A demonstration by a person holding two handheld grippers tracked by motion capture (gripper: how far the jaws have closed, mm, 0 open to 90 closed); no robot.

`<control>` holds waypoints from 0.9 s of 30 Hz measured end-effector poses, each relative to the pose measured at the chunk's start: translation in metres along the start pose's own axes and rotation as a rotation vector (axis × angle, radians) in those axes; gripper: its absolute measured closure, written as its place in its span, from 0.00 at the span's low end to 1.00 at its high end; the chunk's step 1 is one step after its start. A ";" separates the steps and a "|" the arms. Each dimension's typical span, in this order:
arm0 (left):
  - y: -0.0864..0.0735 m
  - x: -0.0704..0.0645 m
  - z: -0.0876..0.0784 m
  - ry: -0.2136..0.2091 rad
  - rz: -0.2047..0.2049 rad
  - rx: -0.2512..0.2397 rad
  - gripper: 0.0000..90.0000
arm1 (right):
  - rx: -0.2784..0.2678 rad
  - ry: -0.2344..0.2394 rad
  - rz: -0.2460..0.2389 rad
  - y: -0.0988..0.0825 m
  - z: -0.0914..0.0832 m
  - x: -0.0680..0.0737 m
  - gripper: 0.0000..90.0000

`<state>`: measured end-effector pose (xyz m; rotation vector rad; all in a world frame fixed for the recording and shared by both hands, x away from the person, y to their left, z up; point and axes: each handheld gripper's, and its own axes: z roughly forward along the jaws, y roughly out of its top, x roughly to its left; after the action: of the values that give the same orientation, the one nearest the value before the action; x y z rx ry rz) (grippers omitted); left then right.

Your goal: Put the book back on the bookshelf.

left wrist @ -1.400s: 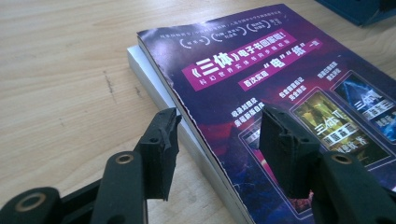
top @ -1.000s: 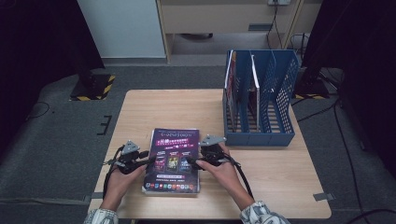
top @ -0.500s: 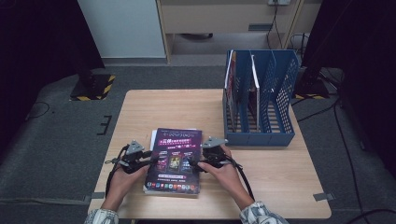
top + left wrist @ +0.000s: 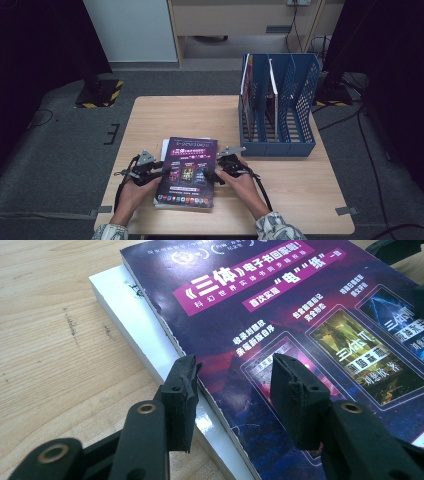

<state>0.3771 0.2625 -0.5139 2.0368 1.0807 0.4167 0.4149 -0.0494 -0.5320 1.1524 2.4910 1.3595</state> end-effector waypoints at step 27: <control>0.000 0.001 -0.002 0.006 -0.003 0.015 0.57 | -0.007 0.063 0.034 0.048 0.007 0.021 0.25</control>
<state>0.3769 0.2643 -0.5128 2.0478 1.0936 0.4145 0.4302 -0.0151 -0.4951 1.1736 2.5186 1.4333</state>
